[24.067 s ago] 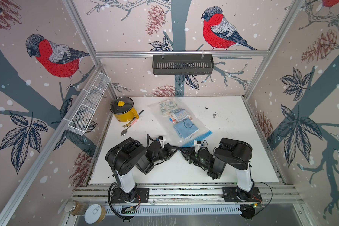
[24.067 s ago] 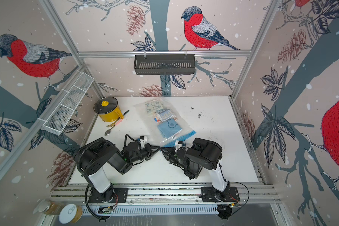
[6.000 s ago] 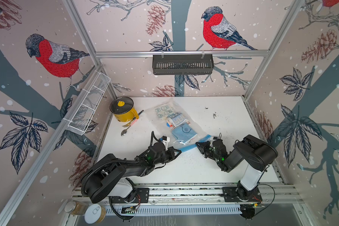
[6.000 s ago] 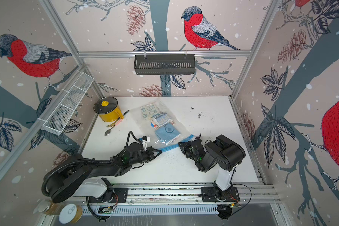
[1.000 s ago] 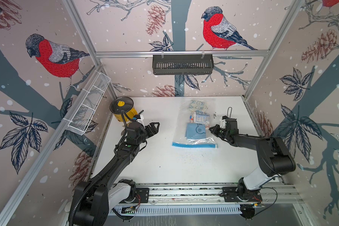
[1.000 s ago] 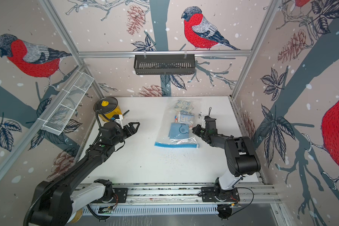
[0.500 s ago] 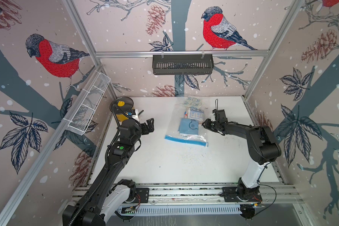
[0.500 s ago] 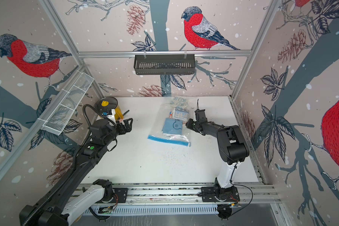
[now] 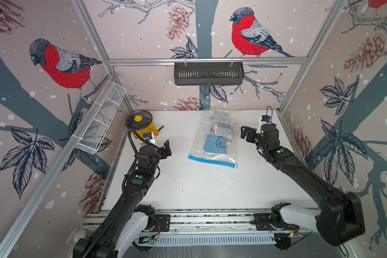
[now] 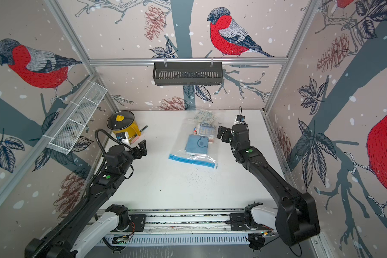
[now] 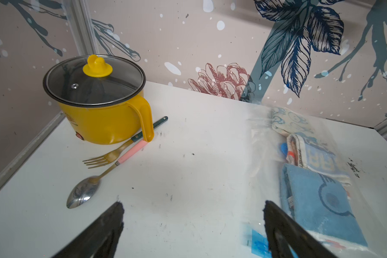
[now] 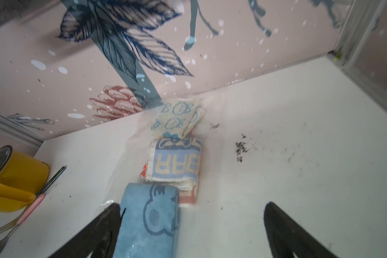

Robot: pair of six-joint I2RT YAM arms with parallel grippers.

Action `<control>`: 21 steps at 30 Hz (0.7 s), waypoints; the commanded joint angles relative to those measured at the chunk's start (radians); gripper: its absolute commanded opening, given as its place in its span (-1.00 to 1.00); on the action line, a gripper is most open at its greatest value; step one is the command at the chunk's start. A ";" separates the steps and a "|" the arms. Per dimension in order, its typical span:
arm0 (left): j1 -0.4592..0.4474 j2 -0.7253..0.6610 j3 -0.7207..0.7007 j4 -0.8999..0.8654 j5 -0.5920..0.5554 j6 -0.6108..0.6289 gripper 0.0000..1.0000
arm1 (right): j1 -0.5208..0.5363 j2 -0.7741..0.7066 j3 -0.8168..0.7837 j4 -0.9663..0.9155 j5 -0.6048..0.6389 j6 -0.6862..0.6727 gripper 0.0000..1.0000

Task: Place the folded towel into the vacuum bag
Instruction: Reset both arms

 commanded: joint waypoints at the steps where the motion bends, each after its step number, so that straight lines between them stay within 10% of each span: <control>1: 0.002 0.006 -0.012 0.095 -0.210 -0.016 0.94 | 0.001 -0.087 -0.062 0.117 0.183 -0.106 0.99; 15: 0.036 0.196 -0.028 0.154 -0.635 -0.051 0.93 | -0.146 -0.231 -0.477 0.583 0.322 -0.356 0.99; 21: 0.061 0.263 -0.137 0.370 -0.612 -0.043 0.93 | -0.214 -0.138 -0.565 0.682 0.436 -0.338 0.99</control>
